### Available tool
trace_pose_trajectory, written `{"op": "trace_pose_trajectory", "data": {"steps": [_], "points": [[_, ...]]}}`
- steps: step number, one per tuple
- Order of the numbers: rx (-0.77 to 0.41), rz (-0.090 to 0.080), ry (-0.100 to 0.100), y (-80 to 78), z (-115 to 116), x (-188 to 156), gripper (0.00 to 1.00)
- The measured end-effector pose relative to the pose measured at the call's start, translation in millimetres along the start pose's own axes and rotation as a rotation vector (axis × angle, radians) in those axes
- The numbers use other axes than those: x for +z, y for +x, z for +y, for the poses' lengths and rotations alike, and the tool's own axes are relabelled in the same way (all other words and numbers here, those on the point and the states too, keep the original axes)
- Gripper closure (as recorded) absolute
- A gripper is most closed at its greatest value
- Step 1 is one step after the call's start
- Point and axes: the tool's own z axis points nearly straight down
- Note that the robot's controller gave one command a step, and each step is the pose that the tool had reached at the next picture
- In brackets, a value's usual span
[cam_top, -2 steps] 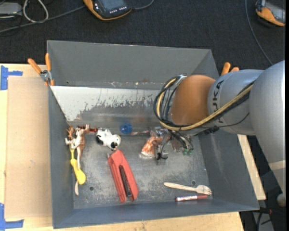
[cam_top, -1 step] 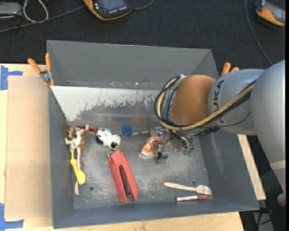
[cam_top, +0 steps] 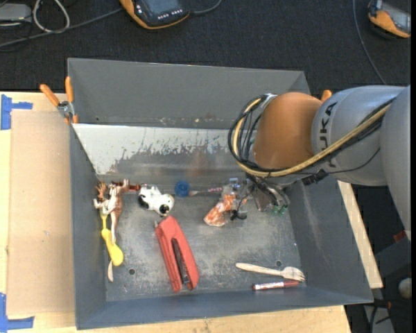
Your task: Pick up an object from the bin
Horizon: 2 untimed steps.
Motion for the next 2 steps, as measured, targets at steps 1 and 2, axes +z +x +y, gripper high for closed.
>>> {"op": "trace_pose_trajectory", "data": {"steps": [1, 2], "points": [[-0.005, -0.020, 0.001, -0.3, -2.9, -66.6, 1.00], [-0.061, 0.000, -0.002, 12.8, 13.2, -117.3, 1.00]]}}
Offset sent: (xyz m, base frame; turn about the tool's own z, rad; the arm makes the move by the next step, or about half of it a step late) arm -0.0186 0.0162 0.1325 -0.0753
